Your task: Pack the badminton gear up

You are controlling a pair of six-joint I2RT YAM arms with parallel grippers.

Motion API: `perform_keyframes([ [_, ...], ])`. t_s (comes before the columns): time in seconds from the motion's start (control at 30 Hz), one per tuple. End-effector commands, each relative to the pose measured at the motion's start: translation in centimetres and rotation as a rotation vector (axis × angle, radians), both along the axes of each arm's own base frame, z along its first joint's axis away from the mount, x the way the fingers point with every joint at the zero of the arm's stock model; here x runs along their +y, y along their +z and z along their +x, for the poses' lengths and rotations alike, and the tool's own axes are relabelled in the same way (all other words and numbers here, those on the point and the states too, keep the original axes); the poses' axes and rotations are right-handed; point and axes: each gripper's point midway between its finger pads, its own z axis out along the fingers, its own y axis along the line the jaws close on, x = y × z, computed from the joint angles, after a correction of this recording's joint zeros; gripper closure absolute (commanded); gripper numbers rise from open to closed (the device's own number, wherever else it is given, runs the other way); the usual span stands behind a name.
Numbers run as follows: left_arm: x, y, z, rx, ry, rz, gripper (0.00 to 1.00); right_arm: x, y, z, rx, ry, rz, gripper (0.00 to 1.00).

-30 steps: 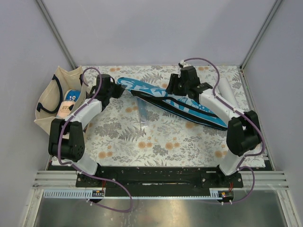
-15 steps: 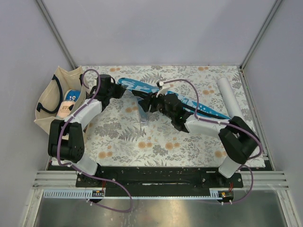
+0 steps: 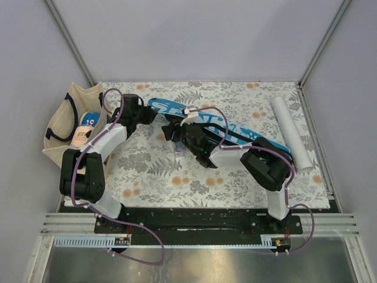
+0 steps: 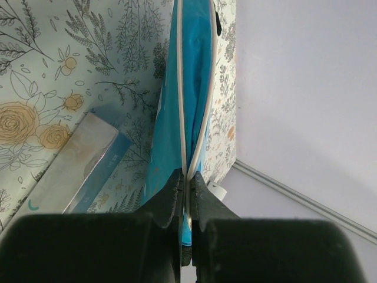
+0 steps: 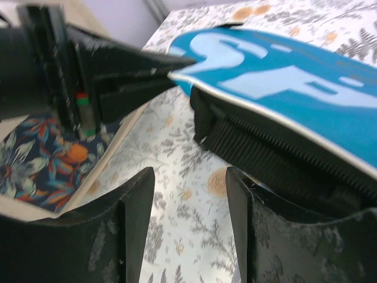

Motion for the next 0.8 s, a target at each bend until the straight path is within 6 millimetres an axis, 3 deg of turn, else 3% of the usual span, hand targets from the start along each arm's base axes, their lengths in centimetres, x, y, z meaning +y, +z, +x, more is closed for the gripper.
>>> perform_keyframes([
  [0.0,-1.5,5.1,-0.3,-0.086,-0.043,-0.094,1.0,0.0,3.6,2.7,-0.072,-0.154,0.094,0.4],
  [0.37,-1.4,5.1,-1.2,-0.057,-0.038,-0.105,1.0,0.6,3.0,4.2,-0.089,-0.214,0.045,0.41],
  [0.43,-1.4,5.0,-1.2,-0.056,-0.036,-0.105,1.0,0.7,3.2,4.3,-0.094,-0.209,0.043,0.45],
  [0.57,-1.4,5.0,-1.3,-0.054,-0.038,-0.106,1.0,0.8,3.8,4.3,-0.123,-0.205,0.046,0.64],
  [0.77,-1.1,4.9,-1.4,-0.055,-0.026,-0.095,1.0,1.1,4.6,4.1,-0.154,-0.178,0.054,0.76],
])
